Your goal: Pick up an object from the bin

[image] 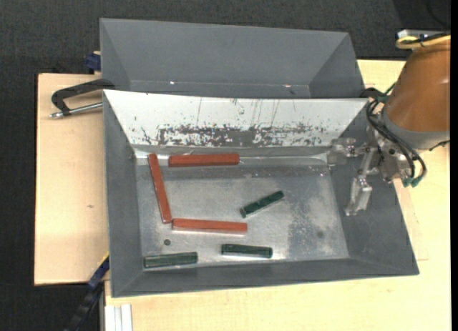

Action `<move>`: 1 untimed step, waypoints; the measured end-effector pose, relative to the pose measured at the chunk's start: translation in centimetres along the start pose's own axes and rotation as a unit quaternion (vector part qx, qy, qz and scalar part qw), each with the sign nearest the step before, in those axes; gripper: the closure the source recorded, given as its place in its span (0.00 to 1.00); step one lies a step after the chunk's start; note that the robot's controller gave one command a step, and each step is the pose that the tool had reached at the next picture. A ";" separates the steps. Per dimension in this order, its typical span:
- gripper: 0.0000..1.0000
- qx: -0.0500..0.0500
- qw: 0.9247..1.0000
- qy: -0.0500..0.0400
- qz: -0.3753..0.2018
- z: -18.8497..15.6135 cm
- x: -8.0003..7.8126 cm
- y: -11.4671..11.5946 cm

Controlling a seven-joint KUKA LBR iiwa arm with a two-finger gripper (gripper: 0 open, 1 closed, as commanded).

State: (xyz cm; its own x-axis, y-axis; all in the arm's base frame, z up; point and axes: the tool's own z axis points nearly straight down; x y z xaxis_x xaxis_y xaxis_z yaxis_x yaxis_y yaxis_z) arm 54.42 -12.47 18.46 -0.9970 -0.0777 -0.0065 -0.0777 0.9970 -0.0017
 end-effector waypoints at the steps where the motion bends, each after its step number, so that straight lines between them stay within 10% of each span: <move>1: 0.00 -0.001 1.000 0.000 0.001 6.5 -0.9 0.6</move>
Offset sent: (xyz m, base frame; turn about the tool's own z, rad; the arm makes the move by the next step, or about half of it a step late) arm 0.0153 0.0515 -0.1146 -0.1012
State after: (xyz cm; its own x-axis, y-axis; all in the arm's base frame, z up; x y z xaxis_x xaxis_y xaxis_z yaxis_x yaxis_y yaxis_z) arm 55.30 -11.77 11.97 -0.9971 -0.0765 -0.0058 -0.0765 0.9971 0.0000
